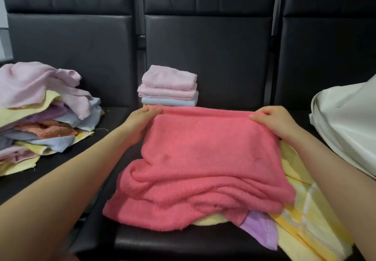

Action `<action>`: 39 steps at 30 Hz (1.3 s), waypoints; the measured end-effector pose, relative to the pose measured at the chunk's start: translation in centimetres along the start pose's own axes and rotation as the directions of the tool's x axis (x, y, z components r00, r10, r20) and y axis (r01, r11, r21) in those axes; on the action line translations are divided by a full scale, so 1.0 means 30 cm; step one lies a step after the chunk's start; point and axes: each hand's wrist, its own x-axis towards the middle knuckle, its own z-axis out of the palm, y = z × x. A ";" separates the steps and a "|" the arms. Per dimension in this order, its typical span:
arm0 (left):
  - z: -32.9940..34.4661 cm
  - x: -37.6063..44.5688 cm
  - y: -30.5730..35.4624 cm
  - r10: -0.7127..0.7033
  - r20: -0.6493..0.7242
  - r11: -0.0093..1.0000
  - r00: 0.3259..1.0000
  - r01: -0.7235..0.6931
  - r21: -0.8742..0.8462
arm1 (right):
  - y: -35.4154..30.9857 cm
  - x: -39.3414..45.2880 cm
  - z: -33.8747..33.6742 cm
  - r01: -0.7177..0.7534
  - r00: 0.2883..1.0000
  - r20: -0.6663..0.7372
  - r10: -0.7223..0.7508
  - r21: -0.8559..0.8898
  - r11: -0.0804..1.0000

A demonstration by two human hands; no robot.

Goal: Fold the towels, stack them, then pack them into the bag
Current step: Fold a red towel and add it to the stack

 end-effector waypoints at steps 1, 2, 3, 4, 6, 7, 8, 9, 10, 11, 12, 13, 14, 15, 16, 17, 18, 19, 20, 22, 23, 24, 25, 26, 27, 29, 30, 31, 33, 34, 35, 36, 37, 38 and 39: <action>0.007 0.026 -0.002 0.029 -0.062 1.000 0.998 -0.028 0.014 | 0.002 0.027 0.008 0.021 0.999 -0.042 -0.023 -0.038 0.999; 0.015 0.056 -0.007 0.055 -0.139 0.998 0.989 -0.050 0.040 | 0.006 0.058 0.020 0.030 0.994 -0.105 -0.036 -0.059 0.998; 0.019 0.087 -0.016 0.077 -0.216 0.995 0.973 -0.061 0.078 | 0.003 0.084 0.036 0.037 0.985 -0.168 -0.048 -0.069 0.997; 0.020 0.117 -0.031 0.100 -0.293 0.990 0.951 -0.064 0.127 | 0.002 0.107 0.057 0.036 0.974 -0.223 -0.050 -0.069 0.997; 0.020 0.141 -0.073 0.171 -0.387 0.939 0.906 -0.032 0.341 | 0.016 0.142 0.105 0.000 0.968 -0.251 -0.032 -0.128 0.992; 0.018 0.141 -0.100 0.205 -0.388 0.884 0.899 0.000 0.467 | 0.029 0.148 0.126 -0.049 0.978 -0.208 0.007 -0.198 0.979; 0.023 0.132 -0.118 0.221 -0.369 0.821 0.903 0.032 0.570 | 0.045 0.146 0.140 -0.111 0.987 -0.143 0.076 -0.260 0.959; 0.027 0.118 -0.123 0.216 -0.343 0.767 0.914 0.058 0.639 | 0.057 0.138 0.144 -0.157 0.987 -0.084 0.138 -0.292 0.943; 0.033 0.104 -0.120 0.211 -0.314 0.737 0.925 0.061 0.674 | 0.066 0.129 0.138 -0.176 0.984 -0.051 0.169 -0.286 0.942; 0.038 0.095 -0.111 0.214 -0.293 0.733 0.932 0.045 0.679 | 0.066 0.119 0.127 -0.165 0.986 -0.057 0.156 -0.260 0.951; 0.045 0.085 -0.096 0.216 -0.283 0.746 0.934 0.029 0.665 | 0.057 0.107 0.109 -0.143 0.988 -0.092 0.126 -0.212 0.967; 0.055 0.067 -0.078 0.218 -0.282 0.759 0.934 0.020 0.651 | 0.040 0.090 0.091 -0.108 0.986 -0.143 0.086 -0.153 0.982; 0.062 0.045 -0.063 0.221 -0.282 0.768 0.934 0.011 0.640 | 0.014 0.066 0.073 -0.071 0.980 -0.189 0.054 -0.086 0.994; 0.073 0.014 -0.046 0.236 -0.274 0.777 0.932 -0.011 0.630 | -0.018 0.035 0.057 -0.028 0.974 -0.223 0.025 -0.012 1.000; 0.081 -0.019 -0.033 0.257 -0.260 0.785 0.931 -0.044 0.618 | -0.056 -0.004 0.046 0.024 0.972 -0.235 -0.009 0.061 0.998; 0.086 -0.061 -0.021 0.289 -0.233 0.785 0.929 -0.090 0.613 | -0.097 -0.048 0.041 0.092 0.972 -0.227 -0.067 0.104 0.990; 0.092 -0.109 -0.007 0.326 -0.198 0.778 0.924 -0.143 0.612 | -0.137 -0.091 0.039 0.159 0.971 -0.198 -0.136 0.108 0.981; 0.093 -0.158 0.006 0.372 -0.157 0.760 0.915 -0.203 0.617 | -0.179 -0.137 0.040 0.222 0.966 -0.156 -0.207 0.087 0.971; 0.091 -0.205 0.017 0.421 -0.111 0.732 0.900 -0.265 0.627 | -0.221 -0.182 0.043 0.281 0.955 -0.110 -0.274 0.056 0.958; 0.088 -0.305 0.038 0.478 0.000 0.655 0.878 -0.357 0.666 | -0.299 -0.282 0.052 0.364 0.931 -0.015 -0.364 0.033 0.931; 0.088 -0.358 0.051 0.487 0.054 0.627 0.872 -0.392 0.673 | -0.329 -0.332 0.054 0.391 0.919 0.039 -0.393 0.050 0.919; 0.092 -0.408 0.063 0.483 0.098 0.621 0.870 -0.419 0.662 | -0.350 -0.382 0.057 0.409 0.903 0.112 -0.414 0.059 0.910; 0.097 -0.458 0.074 0.462 0.134 0.637 0.877 -0.433 0.638 | -0.360 -0.430 0.061 0.414 0.885 0.212 -0.414 0.049 0.909; 0.096 -0.501 0.080 0.424 0.177 0.659 0.888 -0.436 0.612 | -0.361 -0.474 0.067 0.412 0.856 0.329 -0.399 0.032 0.911; 0.094 -0.540 0.079 0.368 0.232 0.674 0.900 -0.431 0.600 | -0.353 -0.509 0.072 0.427 0.814 0.439 -0.379 -0.011 0.904; 0.068 -0.590 0.045 0.194 0.388 0.603 0.901 -0.422 0.677 | -0.328 -0.543 0.078 0.579 0.731 0.556 -0.396 -0.197 0.791; 0.045 -0.600 0.018 0.093 0.455 0.460 0.886 -0.444 0.769 | -0.311 -0.545 0.080 0.651 0.696 0.586 -0.415 -0.273 0.708; 0.021 -0.607 -0.008 0.017 0.510 0.266 0.860 -0.496 0.827 | -0.296 -0.542 0.078 0.683 0.686 0.593 -0.420 -0.327 0.653; -0.024 -0.606 -0.052 -0.025 0.584 0.041 0.811 -0.583 0.811 | -0.274 -0.539 0.074 0.701 0.693 0.561 -0.453 -0.376 0.606; -0.037 -0.601 -0.065 0.016 0.606 0.060 0.796 -0.605 0.794 | -0.264 -0.539 0.076 0.714 0.688 0.540 -0.485 -0.381 0.588; -0.044 -0.595 -0.073 0.063 0.625 0.088 0.778 -0.628 0.773 | -0.258 -0.539 0.080 0.722 0.683 0.520 -0.513 -0.379 0.578; -0.047 -0.588 -0.076 0.102 0.637 0.113 0.764 -0.645 0.756 | -0.253 -0.537 0.085 0.726 0.682 0.500 -0.534 -0.373 0.578; -0.045 -0.581 -0.077 0.121 0.622 0.158 0.774 -0.634 0.757 | -0.253 -0.534 0.091 0.722 0.686 0.476 -0.551 -0.349 0.597; -0.041 -0.573 -0.071 0.133 0.574 0.244 0.808 -0.588 0.771 | -0.259 -0.527 0.096 0.705 0.701 0.438 -0.563 -0.308 0.639; -0.033 -0.571 -0.054 0.160 0.506 0.367 0.848 -0.527 0.766 | -0.268 -0.517 0.098 0.661 0.739 0.379 -0.556 -0.253 0.706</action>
